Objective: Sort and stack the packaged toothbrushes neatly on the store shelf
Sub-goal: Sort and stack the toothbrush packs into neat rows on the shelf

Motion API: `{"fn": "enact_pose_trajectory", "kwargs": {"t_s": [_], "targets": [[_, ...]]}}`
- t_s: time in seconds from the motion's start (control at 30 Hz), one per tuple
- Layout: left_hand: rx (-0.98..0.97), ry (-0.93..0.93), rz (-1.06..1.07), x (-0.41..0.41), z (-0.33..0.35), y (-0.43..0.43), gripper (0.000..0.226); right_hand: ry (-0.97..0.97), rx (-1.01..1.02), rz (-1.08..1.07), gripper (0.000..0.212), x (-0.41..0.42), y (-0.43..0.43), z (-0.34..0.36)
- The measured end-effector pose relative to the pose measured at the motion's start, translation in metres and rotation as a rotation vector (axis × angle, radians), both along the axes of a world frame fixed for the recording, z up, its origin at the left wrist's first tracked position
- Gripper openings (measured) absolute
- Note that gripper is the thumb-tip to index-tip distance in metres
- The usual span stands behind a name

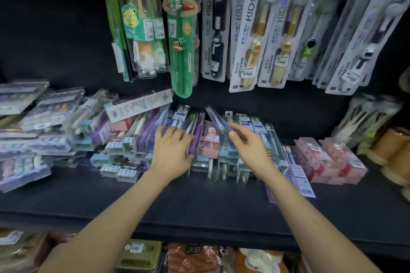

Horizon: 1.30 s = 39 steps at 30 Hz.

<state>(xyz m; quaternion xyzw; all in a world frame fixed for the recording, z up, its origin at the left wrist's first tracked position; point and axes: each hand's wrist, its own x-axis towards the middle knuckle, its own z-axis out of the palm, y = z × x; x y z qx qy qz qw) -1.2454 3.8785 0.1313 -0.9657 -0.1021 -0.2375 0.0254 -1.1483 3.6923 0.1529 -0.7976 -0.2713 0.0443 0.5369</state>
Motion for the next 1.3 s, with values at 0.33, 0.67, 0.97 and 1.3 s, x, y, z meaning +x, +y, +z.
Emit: {"fn": "enact_pose_trajectory", "kwargs": {"t_s": [0.33, 0.67, 0.97, 1.3], "targets": [[0.001, 0.111, -0.075, 0.042, -0.008, -0.035, 0.068, 0.012, 0.252, -0.148, 0.025, 0.0, -0.038, -0.002], [0.142, 0.155, -0.123, 0.032, -0.001, -0.033, 0.056, 0.016, 0.178, -0.243, 0.027, 0.008, -0.04, -0.015], [-0.088, -0.124, -0.178, -0.001, 0.004, -0.028, 0.042, -0.032, -0.103, -0.175, 0.03, 0.004, -0.009, -0.005], [-0.835, -0.213, 0.07, -0.008, 0.033, -0.041, 0.03, -0.259, -0.383, -0.39, 0.039, 0.004, -0.045, -0.015]]}}
